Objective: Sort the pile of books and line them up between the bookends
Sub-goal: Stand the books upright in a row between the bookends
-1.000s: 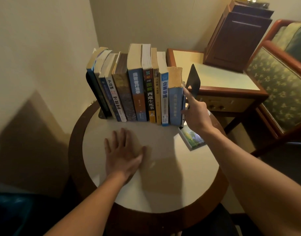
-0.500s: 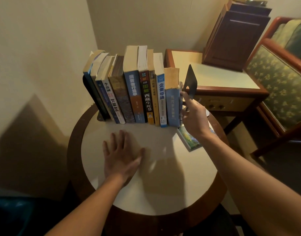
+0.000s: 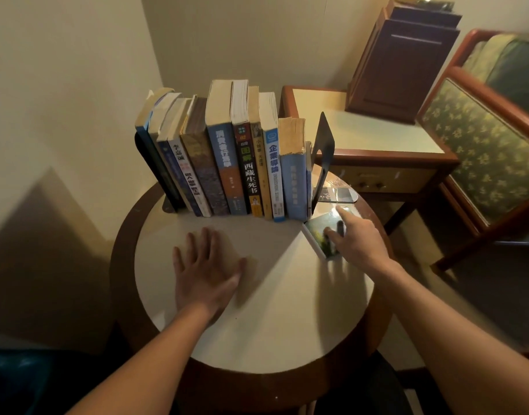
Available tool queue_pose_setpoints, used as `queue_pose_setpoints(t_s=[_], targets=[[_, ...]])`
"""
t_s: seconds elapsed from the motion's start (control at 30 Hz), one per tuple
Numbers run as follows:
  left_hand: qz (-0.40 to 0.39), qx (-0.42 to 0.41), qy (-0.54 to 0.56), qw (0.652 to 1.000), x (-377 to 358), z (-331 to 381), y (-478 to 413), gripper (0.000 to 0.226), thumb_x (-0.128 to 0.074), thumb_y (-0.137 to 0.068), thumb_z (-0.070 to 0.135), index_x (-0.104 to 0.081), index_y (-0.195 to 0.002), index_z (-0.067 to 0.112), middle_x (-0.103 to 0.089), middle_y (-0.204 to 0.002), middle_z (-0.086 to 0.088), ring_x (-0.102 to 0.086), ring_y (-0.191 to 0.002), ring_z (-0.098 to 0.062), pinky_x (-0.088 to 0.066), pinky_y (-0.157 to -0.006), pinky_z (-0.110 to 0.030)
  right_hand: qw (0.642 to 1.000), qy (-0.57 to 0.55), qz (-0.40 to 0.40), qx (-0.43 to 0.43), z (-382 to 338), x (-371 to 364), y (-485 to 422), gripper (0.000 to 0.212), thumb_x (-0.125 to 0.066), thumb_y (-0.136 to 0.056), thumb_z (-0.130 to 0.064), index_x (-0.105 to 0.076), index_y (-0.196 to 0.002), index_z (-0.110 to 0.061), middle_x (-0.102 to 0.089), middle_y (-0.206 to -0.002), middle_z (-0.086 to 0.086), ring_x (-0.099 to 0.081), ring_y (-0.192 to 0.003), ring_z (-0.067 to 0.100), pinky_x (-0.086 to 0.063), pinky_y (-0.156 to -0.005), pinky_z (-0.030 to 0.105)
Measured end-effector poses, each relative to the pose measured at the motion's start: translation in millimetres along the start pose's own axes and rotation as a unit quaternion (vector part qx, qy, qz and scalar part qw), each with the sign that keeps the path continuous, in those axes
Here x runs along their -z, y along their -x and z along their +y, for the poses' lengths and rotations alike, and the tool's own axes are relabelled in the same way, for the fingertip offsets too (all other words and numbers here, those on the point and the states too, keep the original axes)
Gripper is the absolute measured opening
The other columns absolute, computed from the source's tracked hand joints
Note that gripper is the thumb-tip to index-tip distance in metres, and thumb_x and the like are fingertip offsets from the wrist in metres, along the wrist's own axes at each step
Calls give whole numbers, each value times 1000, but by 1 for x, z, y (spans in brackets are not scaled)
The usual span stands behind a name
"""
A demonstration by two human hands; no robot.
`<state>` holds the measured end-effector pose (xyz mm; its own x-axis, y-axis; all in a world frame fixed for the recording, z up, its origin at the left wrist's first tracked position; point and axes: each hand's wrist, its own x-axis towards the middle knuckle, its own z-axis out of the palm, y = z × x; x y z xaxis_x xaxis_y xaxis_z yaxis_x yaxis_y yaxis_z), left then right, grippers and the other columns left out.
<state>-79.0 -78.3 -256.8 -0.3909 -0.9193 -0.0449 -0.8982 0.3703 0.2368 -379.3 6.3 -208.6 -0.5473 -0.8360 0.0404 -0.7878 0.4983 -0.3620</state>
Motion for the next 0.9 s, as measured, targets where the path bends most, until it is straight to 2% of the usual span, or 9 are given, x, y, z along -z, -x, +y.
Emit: queue_pose_setpoints(t_s=[0.13, 0.2, 0.27, 0.43, 0.57, 0.7, 0.77, 0.9], targets=[[-2, 2, -7, 1000, -1, 0, 0, 99, -3, -83, 88, 7, -160, 26, 17, -166, 5, 20, -152, -23, 7, -123, -52, 993, 77, -52, -79, 22, -6, -1, 80, -51, -82, -79, -47, -140, -23, -60, -131, 8, -54, -117, 30, -52, -96, 48], [-2, 2, -7, 1000, -2, 0, 0, 99, -3, -83, 88, 7, -160, 26, 18, -166, 5, 20, -152, -23, 7, -123, -52, 988, 84, -89, -97, 29, -9, -2, 90, -43, -78, -87, -40, -145, -27, -53, -137, 12, -48, -124, 35, -45, -104, 52], [-3, 0, -6, 1000, -1, 0, 0, 100, -2, -82, 89, 8, -159, 26, 19, -166, 5, 21, -152, -23, 7, -123, -52, 987, 89, -103, -80, 30, -9, -2, 92, -40, -77, -89, -35, -149, -32, -52, -139, 14, -47, -126, 36, -40, -108, 52], [-2, -2, 0, 1000, 0, 0, 0, 100, -3, -83, 88, 8, -160, 25, 18, -166, 4, 21, -152, -23, 7, -123, -52, 992, 49, -102, -57, 18, 2, 4, 90, -64, -81, -71, -32, -154, -30, -44, -137, 14, -42, -124, 30, -45, -102, 43], [-1, -3, 0, 1000, 0, -1, 1, 100, -2, -83, 88, 8, -159, 25, 18, -166, 3, 21, -151, -24, 6, -123, -52, 993, -16, -110, -43, 9, 6, 11, 81, -78, -74, -62, -41, -143, -39, -39, -130, 10, -36, -119, 26, -41, -96, 35], [-1, -4, 3, 1000, -1, -2, 1, 100, -3, -83, 88, 10, -159, 25, 19, -166, 4, 22, -151, -24, 8, -123, -52, 997, -44, -65, -14, 0, 10, 18, 71, -87, -69, -51, -52, -129, -41, -35, -116, 2, -37, -111, 23, -47, -95, 37], [-1, -3, 2, 1000, -1, -2, 1, 99, -3, -83, 88, 11, -159, 26, 19, -165, 4, 22, -151, -23, 7, -123, -52, 997, -67, -41, -8, -5, 12, 20, 68, -91, -66, -43, -56, -125, -38, -35, -116, 1, -41, -111, 24, -52, -93, 38], [2, -5, 8, 1000, -1, -2, 1, 99, -5, -83, 87, 11, -159, 26, 18, -166, 4, 21, -151, -23, 7, -123, -52, 994, -110, 8, 12, -15, 19, 26, 70, -92, -69, -24, -58, -130, -29, -36, -125, 4, -41, -111, 19, -50, -86, 25]])
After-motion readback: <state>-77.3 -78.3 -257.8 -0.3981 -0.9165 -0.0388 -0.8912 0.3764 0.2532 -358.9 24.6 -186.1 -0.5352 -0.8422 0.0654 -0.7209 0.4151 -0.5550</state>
